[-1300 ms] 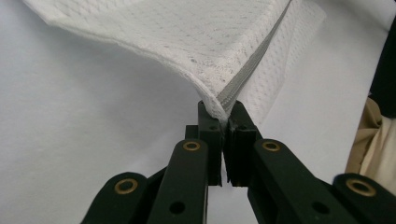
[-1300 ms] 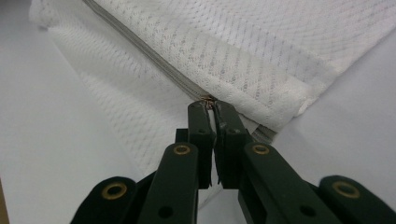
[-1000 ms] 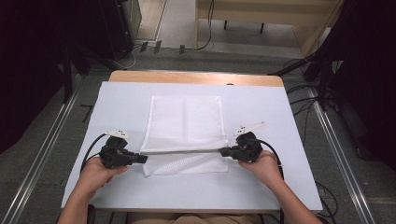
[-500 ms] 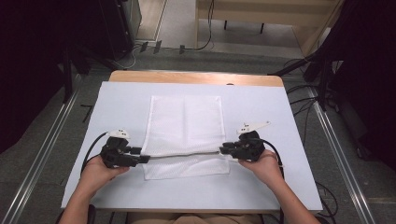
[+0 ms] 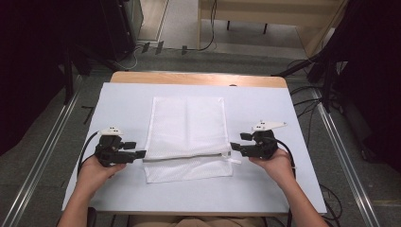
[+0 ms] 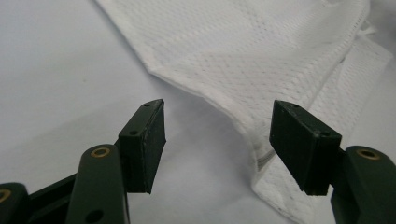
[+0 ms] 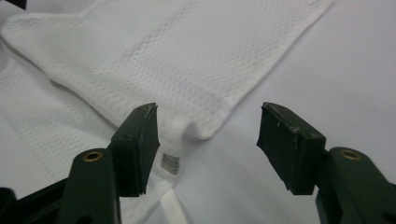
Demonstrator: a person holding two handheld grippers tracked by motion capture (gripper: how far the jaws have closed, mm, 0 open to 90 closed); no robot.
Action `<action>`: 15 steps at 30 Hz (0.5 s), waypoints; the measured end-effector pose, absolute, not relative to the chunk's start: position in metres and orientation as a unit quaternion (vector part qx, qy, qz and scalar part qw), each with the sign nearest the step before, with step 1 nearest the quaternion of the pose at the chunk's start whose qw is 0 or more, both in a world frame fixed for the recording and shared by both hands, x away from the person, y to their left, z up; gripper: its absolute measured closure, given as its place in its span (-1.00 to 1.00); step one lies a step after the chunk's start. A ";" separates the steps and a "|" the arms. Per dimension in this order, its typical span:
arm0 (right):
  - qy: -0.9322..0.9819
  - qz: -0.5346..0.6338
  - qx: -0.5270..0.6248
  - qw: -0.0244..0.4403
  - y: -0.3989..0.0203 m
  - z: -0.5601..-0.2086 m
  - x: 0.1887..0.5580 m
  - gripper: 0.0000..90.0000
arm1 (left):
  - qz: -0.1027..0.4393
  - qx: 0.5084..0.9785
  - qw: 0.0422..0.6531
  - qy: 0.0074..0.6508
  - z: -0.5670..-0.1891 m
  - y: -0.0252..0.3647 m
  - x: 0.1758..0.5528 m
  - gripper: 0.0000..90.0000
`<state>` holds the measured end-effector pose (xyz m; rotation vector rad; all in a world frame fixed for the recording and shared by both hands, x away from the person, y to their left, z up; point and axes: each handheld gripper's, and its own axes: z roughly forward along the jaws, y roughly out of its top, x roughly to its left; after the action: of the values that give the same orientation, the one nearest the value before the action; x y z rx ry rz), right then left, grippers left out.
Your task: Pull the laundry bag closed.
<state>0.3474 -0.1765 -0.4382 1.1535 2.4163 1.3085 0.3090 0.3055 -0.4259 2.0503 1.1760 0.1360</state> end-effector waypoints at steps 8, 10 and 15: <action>0.789 0.439 0.412 0.121 -0.199 -0.440 0.353 -0.21 | 0.073 0.781 0.376 0.493 -0.426 0.316 0.312 -0.20; 0.787 0.433 0.421 0.126 -0.205 -0.442 0.355 -0.23 | 0.072 0.778 0.379 0.495 -0.426 0.317 0.313 -0.21; 0.776 0.424 0.446 0.137 -0.217 -0.447 0.361 -0.27 | 0.081 0.776 0.378 0.499 -0.427 0.321 0.315 -0.22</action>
<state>0.3607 -0.2169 -0.4471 1.2906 2.2454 1.2267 0.3150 0.3214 -0.4275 1.9828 1.2758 0.2083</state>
